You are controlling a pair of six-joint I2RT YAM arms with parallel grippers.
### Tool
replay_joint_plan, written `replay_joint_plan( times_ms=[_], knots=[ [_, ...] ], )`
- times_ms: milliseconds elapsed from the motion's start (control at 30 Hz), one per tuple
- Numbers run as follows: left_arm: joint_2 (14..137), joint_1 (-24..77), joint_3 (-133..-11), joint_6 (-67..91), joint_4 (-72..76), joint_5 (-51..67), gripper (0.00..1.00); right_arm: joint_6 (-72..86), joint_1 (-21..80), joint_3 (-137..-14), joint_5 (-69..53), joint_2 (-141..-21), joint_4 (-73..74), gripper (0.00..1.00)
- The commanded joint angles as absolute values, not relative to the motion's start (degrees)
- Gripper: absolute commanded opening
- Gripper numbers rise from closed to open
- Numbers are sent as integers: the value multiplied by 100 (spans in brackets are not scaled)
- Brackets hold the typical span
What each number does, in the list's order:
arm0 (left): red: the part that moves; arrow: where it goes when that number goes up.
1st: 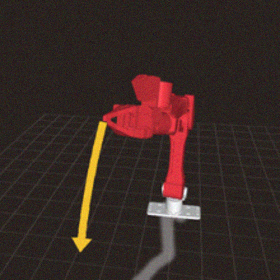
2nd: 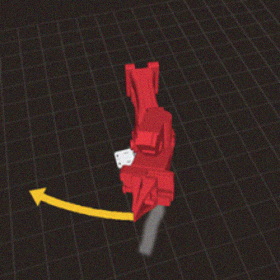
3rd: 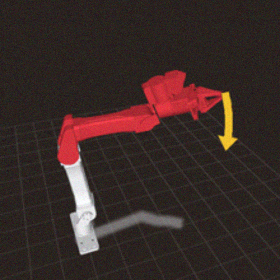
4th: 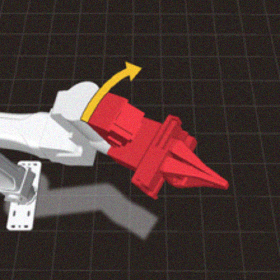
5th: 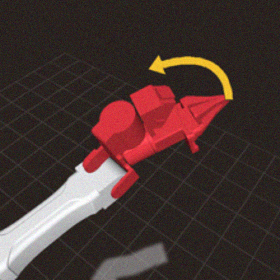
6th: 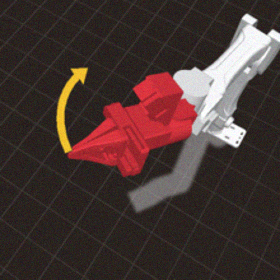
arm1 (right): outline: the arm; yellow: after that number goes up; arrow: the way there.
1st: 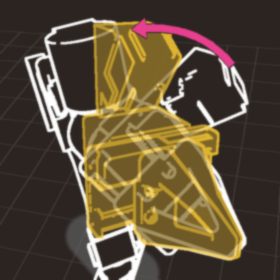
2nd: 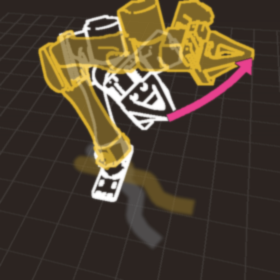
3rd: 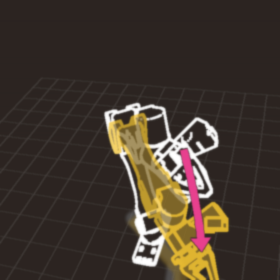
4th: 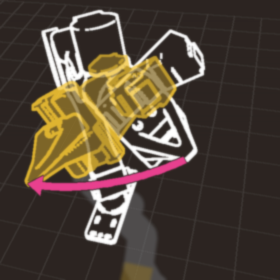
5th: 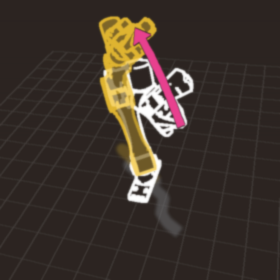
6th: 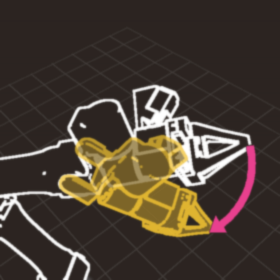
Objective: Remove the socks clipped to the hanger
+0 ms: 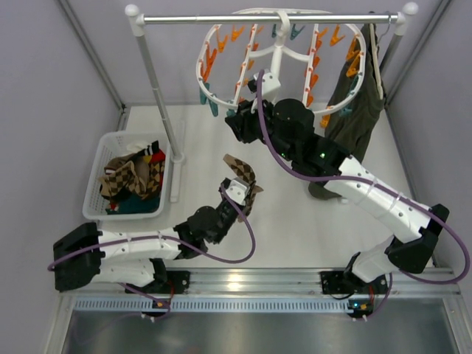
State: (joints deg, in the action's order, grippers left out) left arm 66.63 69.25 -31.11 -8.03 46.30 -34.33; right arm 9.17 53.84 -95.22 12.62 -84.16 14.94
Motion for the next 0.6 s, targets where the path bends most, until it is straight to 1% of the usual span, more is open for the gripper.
replay_joint_plan(
  times_ms=[0, 33, 67, 100, 133, 167, 233, 267, 333, 400, 433, 467, 500, 567],
  knots=[
    [6566, 6943, -2839, -475, 4904, -3849, 0, 1010, 5335, -9466, 1301, -8200, 976, 6],
    [6531, 6935, -2761, -449, 4904, -3989, 0, 1019, 5344, -9440, 1301, -8174, 949, 6],
    [6417, 6935, -2734, -440, 4896, -4147, 0, 1028, 5344, -9405, 1292, -8165, 958, 9],
    [6355, 6926, -2690, -474, 4896, -4557, 0, 1028, 5344, -9387, 1266, -8156, 941, 12],
    [6250, 6908, -2681, -492, 4826, -4727, 0, 1046, 5344, -9335, 1257, -8121, 940, 17],
    [6127, 6865, -2698, -483, 4651, -4946, 0, 1055, 5344, -9290, 1239, -8104, 906, 34],
    [5776, 6768, -2908, -326, 4195, -5386, 0, 1081, 5344, -9203, 1187, -7999, 853, 49],
    [5661, 6620, -2996, -229, 3653, -5518, 0, 1098, 5344, -9133, 1178, -7963, 818, 61],
    [5336, 6426, -3242, 165, 3071, -5958, 0, 1142, 5344, -9062, 1099, -7858, 791, 64],
    [5151, 6144, -3531, 647, 2148, -6404, 0, 1169, 5344, -9018, 968, -7788, 774, 72],
    [5020, 6057, -3655, 824, 1788, -6842, 0, 1186, 5344, -8957, 932, -7709, 765, 77],
    [4949, 5899, -3769, 991, 1001, -7029, 0, 1178, 5344, -8921, 871, -7656, 756, 91],
    [4896, 5810, -4066, 1446, 576, -7136, 0, 1186, 5344, -8877, 844, -7551, 765, 97],
    [4817, 5434, -4375, 1870, -303, -7190, 0, 1213, 5344, -8737, 730, -7427, 747, 99]
  ],
)
